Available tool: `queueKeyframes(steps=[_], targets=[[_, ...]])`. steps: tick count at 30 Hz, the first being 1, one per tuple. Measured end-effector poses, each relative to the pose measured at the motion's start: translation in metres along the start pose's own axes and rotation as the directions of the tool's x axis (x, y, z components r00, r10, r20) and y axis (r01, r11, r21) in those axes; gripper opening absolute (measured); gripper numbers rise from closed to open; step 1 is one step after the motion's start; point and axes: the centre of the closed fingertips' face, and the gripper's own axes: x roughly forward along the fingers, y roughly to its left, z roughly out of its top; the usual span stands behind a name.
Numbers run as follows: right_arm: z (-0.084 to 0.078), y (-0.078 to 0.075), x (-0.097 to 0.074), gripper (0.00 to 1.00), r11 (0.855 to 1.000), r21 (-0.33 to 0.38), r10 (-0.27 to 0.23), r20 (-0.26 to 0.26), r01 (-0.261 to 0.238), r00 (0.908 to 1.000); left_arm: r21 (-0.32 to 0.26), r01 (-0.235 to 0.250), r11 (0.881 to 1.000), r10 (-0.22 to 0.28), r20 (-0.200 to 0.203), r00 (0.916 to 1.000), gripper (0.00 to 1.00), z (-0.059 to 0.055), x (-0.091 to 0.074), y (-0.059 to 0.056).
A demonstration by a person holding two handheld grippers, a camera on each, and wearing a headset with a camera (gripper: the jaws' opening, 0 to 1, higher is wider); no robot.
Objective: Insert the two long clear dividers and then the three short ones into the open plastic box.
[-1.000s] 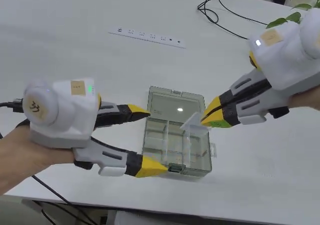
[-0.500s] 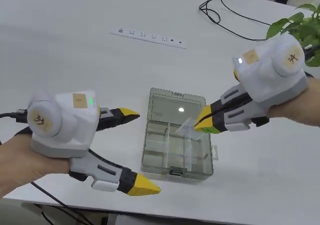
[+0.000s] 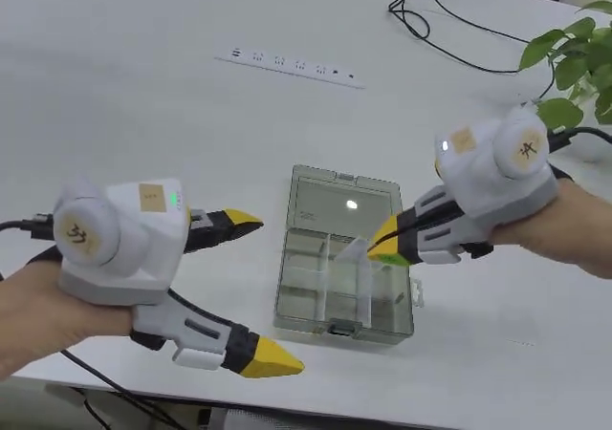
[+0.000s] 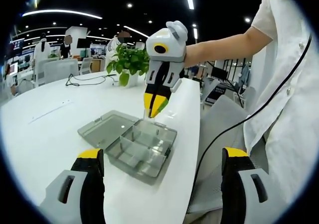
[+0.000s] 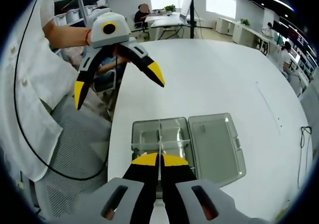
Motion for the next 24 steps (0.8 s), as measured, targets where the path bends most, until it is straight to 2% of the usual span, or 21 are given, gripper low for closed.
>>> queueKeyframes(steps=[15,20,22,24], targets=[[-0.007,-0.001,0.006,0.02,1.0,-0.005,0.0,-0.009,0.0,1.0,-0.016,0.003,1.0,-0.003,0.006,1.0,1.0,0.001,0.002,0.001],[-0.01,-0.004,0.011,0.02,0.998,-0.068,0.0,-0.009,-0.001,1.0,-0.018,0.001,1.0,-0.001,0.007,1.0,1.0,0.001,0.002,0.001],[-0.009,-0.001,0.011,0.02,0.997,-0.081,0.0,-0.013,-0.001,0.9999,-0.019,0.002,1.0,-0.002,0.007,1.0,1.0,0.001,0.003,0.001],[-0.01,-0.006,0.011,0.02,0.996,-0.085,-0.002,-0.01,0.001,1.0,-0.019,0.005,1.0,-0.005,0.009,0.9999,1.0,0.001,0.003,0.0]])
